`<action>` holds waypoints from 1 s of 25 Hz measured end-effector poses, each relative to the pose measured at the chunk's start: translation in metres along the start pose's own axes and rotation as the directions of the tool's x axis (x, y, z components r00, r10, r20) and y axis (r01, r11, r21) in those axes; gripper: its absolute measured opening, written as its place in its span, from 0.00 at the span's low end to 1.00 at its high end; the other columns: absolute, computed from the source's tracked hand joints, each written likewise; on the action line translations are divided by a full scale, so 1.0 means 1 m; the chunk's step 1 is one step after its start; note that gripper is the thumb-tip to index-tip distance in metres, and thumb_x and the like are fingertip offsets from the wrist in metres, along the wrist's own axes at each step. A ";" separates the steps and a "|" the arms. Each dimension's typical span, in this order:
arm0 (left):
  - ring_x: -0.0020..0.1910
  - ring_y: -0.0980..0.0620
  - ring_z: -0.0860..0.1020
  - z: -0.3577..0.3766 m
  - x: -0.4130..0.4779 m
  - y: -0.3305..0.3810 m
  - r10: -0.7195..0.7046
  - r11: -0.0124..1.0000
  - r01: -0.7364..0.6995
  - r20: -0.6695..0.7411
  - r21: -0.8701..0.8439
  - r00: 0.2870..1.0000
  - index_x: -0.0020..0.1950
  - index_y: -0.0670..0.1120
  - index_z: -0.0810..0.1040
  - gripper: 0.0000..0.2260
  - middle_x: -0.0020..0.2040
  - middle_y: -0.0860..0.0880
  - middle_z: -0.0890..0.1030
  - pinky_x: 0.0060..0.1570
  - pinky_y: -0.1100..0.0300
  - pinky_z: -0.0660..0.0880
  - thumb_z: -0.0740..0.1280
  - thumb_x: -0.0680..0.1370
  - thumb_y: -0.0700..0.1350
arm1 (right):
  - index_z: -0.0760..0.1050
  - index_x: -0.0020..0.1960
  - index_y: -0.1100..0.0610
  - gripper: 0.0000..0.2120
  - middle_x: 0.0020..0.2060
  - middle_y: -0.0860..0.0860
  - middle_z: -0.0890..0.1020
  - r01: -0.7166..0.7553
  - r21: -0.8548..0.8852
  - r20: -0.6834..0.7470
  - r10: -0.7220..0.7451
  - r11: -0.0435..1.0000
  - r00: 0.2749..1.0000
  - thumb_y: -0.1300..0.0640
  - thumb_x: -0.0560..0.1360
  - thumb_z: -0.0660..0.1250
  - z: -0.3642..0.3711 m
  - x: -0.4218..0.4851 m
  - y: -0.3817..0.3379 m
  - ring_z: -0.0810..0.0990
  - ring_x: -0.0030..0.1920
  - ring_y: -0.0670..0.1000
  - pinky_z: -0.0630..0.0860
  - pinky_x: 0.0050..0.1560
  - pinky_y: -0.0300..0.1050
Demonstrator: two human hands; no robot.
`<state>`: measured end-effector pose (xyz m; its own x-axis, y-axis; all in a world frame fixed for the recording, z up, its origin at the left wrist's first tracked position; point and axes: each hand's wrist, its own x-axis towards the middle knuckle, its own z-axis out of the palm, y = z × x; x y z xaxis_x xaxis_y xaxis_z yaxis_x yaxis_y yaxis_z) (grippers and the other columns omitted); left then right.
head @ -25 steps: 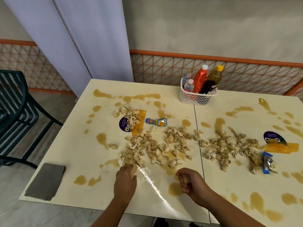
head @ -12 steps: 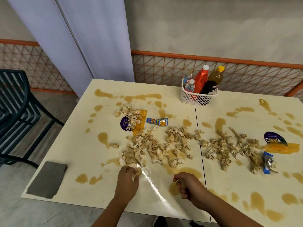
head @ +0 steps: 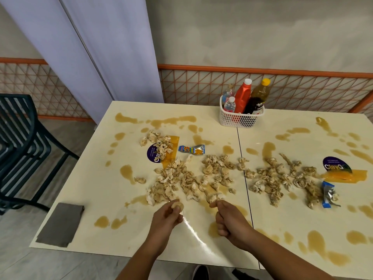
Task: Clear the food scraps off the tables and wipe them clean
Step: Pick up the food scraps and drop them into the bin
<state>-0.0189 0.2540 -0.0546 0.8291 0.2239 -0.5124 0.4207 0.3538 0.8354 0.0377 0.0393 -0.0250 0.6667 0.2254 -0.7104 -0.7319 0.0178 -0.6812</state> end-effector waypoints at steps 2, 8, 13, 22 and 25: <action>0.38 0.52 0.77 0.010 -0.001 -0.002 0.023 0.990 -0.029 0.045 0.138 0.999 0.56 0.46 0.82 0.07 0.41 0.44 0.78 0.46 0.61 0.78 0.65 0.82 0.42 | 0.73 0.64 0.58 0.14 0.29 0.51 0.61 0.039 0.070 0.011 -0.040 0.997 0.999 0.55 0.87 0.52 -0.005 -0.004 -0.003 0.55 0.28 0.48 0.54 0.27 0.40; 0.54 0.53 0.82 0.061 -0.001 -0.009 0.031 0.967 -0.055 0.101 0.250 0.994 0.57 0.43 0.78 0.11 0.56 0.47 0.81 0.47 0.58 0.80 0.58 0.85 0.45 | 0.72 0.68 0.53 0.14 0.29 0.50 0.64 0.084 0.146 -0.077 -0.073 0.986 0.994 0.55 0.87 0.52 -0.045 -0.015 -0.008 0.56 0.27 0.47 0.53 0.28 0.41; 0.42 0.47 0.84 0.131 -0.006 -0.008 -0.020 0.954 -0.060 0.263 0.293 0.965 0.55 0.38 0.73 0.09 0.47 0.41 0.82 0.45 0.57 0.80 0.56 0.85 0.41 | 0.75 0.54 0.61 0.11 0.28 0.49 0.57 0.075 0.236 -0.200 -0.027 0.969 0.979 0.53 0.82 0.60 -0.108 -0.043 -0.014 0.52 0.27 0.48 0.50 0.27 0.41; 0.36 0.53 0.75 0.293 -0.037 -0.034 -0.046 0.774 -0.306 0.531 0.555 0.846 0.60 0.53 0.75 0.07 0.39 0.49 0.73 0.48 0.53 0.79 0.64 0.82 0.47 | 0.70 0.43 0.58 0.11 0.25 0.49 0.58 0.229 0.471 -0.526 0.063 0.852 0.848 0.52 0.81 0.61 -0.281 -0.118 0.025 0.51 0.25 0.49 0.49 0.28 0.41; 0.32 0.51 0.69 0.354 -0.058 -0.056 -0.082 0.797 -0.310 0.602 0.518 0.795 0.57 0.45 0.75 0.11 0.34 0.47 0.66 0.42 0.56 0.76 0.56 0.85 0.48 | 0.73 0.52 0.62 0.08 0.28 0.49 0.62 0.369 0.483 -0.616 0.009 0.794 0.788 0.63 0.78 0.56 -0.354 -0.138 0.067 0.55 0.27 0.48 0.50 0.31 0.46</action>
<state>0.0400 -0.1002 -0.0009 0.8460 -0.3973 -0.3557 0.2693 -0.2575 0.9280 -0.0534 -0.3358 -0.0357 0.6054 -0.4222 -0.6747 -0.4035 0.5678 -0.7175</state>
